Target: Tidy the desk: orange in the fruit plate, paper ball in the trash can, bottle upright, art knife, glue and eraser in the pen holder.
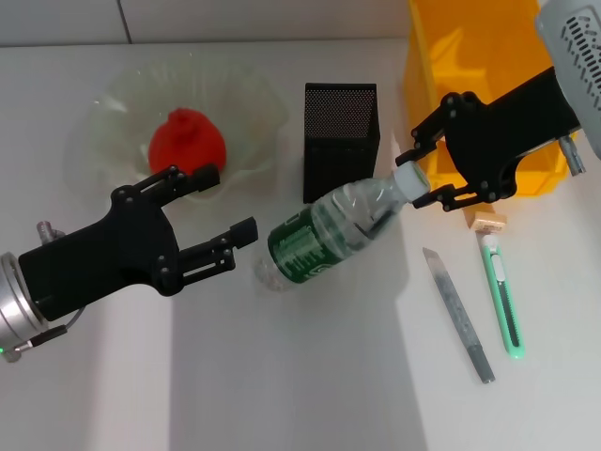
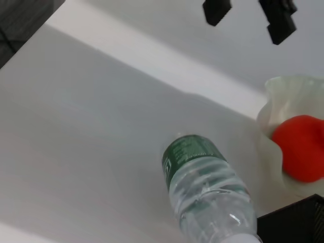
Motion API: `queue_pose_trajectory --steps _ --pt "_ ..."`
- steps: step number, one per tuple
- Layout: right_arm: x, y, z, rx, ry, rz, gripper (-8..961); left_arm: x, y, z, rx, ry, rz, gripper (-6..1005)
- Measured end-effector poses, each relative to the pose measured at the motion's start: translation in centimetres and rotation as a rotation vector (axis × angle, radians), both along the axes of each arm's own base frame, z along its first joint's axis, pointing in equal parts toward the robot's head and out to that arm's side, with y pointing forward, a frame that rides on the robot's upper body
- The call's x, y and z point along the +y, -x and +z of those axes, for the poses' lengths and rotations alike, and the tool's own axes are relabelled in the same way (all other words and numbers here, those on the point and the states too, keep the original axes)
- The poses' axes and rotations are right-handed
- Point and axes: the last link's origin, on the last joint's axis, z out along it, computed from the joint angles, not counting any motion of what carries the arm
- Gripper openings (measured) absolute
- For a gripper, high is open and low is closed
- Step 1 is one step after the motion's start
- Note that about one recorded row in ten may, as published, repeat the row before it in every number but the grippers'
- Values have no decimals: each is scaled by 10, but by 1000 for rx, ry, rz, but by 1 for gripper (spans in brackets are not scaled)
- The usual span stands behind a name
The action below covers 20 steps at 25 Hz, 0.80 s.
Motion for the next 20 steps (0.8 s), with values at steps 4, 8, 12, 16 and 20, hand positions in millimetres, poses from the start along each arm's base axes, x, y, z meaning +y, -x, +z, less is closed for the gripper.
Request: queue_pose_trajectory --steps 4,8,12,16,20 --pt "1 4 2 47 -13 -55 421 -2 3 3 10 -18 -7 800" --pt "-2 11 0 106 -1 -112 421 -2 4 3 15 -26 -6 800" --pt "-3 14 -4 102 0 -163 420 -8 8 4 21 -41 -13 800" --pt "-3 20 -9 95 -3 -188 420 -15 12 12 7 -63 -22 800" --pt "-4 30 -12 89 -8 -193 420 -20 15 16 2 -79 -27 800"
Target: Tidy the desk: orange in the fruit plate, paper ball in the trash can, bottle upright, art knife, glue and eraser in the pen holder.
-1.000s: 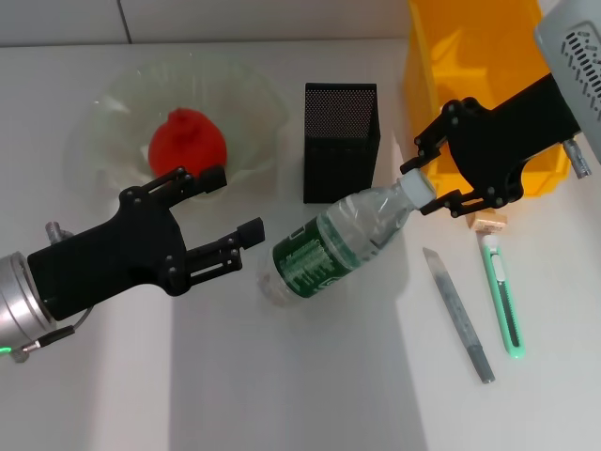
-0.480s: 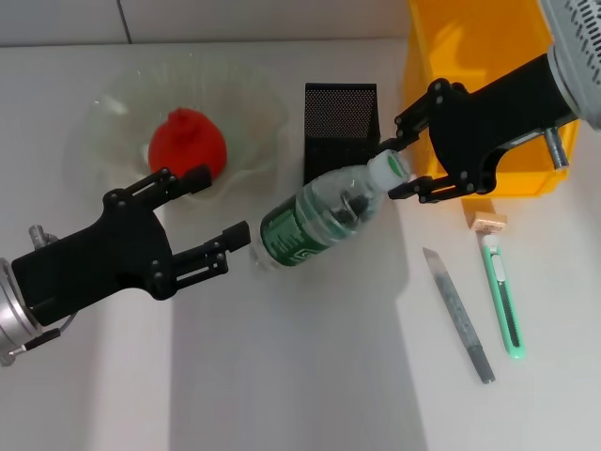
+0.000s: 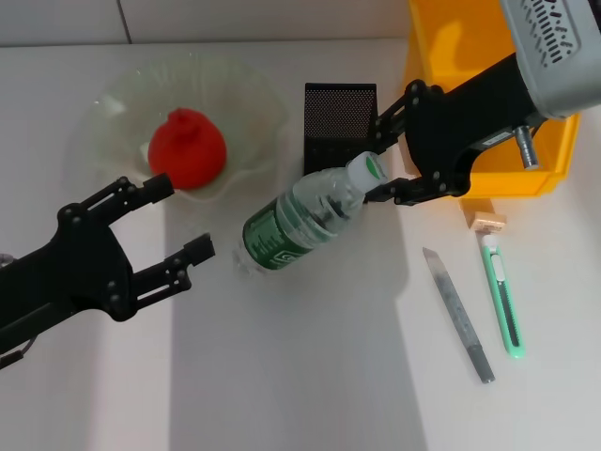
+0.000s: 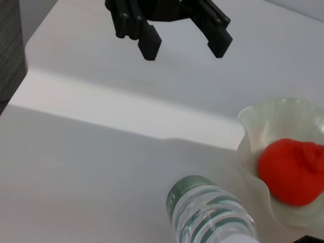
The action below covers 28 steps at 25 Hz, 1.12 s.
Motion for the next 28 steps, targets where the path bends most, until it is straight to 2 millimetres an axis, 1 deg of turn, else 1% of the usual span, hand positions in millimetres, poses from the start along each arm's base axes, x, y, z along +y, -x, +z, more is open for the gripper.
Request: queue_pose_trajectory --steps 2,4,8,9,10,14,17,19,23,28 --pt "1 4 -1 -1 -7 -6 420 -10 7 5 -13 -22 8 800" --pt "3 8 -1 3 -18 -11 420 -13 9 5 -15 -22 16 800" --pt "5 19 -2 -2 -32 -11 420 -17 12 5 -14 -23 27 800" --pt "6 25 -3 -4 -38 -12 420 -18 13 5 -13 -24 28 800" --pt "6 25 -3 -4 -38 -12 420 -18 14 5 -12 -26 29 800" --pt "3 37 -11 -12 -26 -13 420 -22 17 4 -8 -30 35 800" --pt "2 41 -15 -13 -21 -12 419 -23 18 3 -5 -33 30 800" --pt "0 46 -21 -11 -15 -9 419 -24 19 3 -5 -34 28 800" --pt "0 50 -25 -10 -17 -1 419 -27 20 2 -5 -33 29 800" --pt "1 61 -31 -4 -22 15 419 -29 21 2 -5 -34 28 800"
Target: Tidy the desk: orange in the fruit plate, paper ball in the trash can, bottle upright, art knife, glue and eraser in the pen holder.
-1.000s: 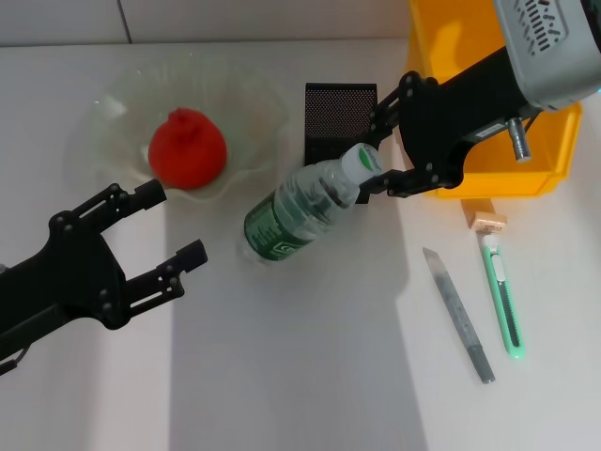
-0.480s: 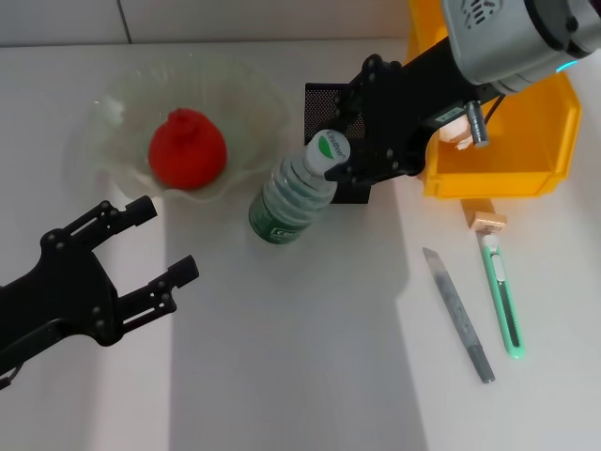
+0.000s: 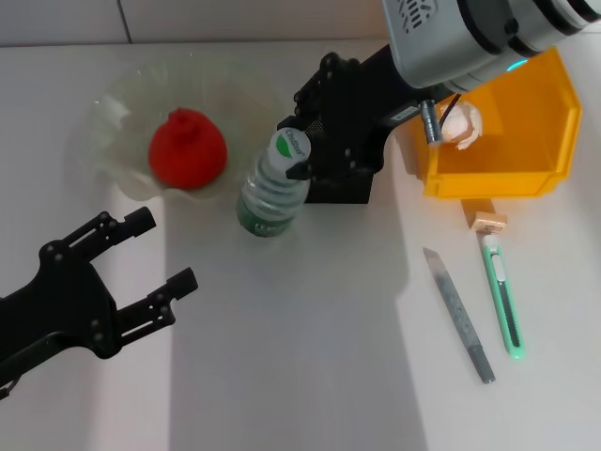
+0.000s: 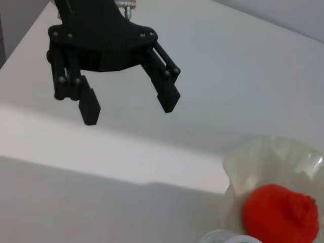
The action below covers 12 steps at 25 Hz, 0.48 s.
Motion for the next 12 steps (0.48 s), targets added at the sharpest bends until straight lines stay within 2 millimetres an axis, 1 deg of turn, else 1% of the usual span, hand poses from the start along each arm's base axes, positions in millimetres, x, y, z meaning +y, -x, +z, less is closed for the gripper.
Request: queue_pose_trajectory --steps 6,12 --pt "3 9 -3 30 -15 9 419 -1 1 -1 1 -2 -1 800" --pt "2 14 -4 54 -8 8 419 -4 5 0 1 -14 9 800"
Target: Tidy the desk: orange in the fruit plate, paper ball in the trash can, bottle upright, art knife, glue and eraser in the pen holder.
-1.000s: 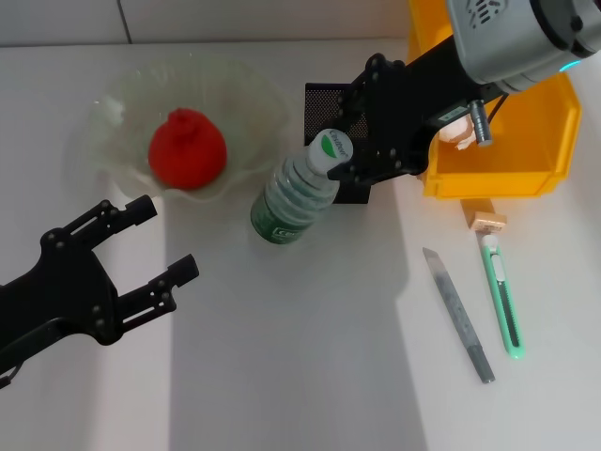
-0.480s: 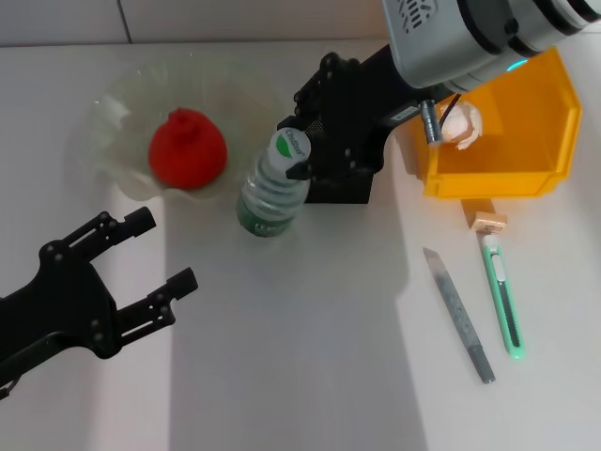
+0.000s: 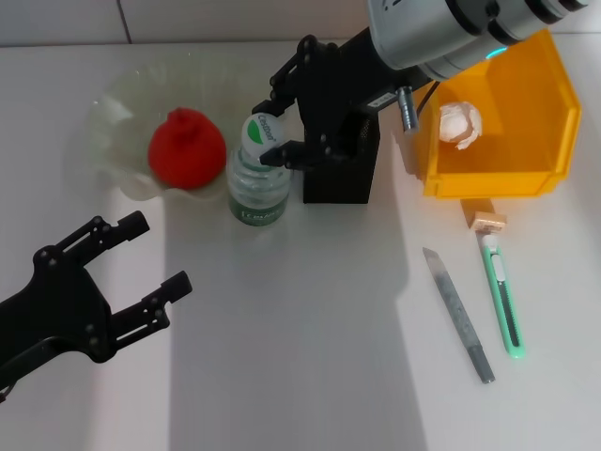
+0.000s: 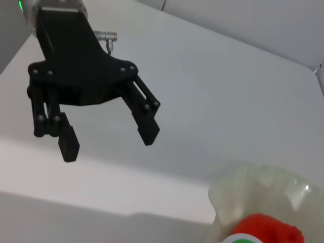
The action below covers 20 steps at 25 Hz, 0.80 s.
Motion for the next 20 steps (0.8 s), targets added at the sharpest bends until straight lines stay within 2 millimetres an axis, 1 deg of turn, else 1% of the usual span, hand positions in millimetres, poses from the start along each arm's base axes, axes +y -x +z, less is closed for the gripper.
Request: queue_pose_trajectory --steps 8,13,20 --pt "-1 6 -3 52 10 -5 419 -9 8 2 -18 3 27 800" --pt "-3 11 -11 73 23 2 418 -18 15 5 -22 -16 54 800" --pt "-5 17 -22 95 41 3 418 -22 16 7 -36 -20 52 800"
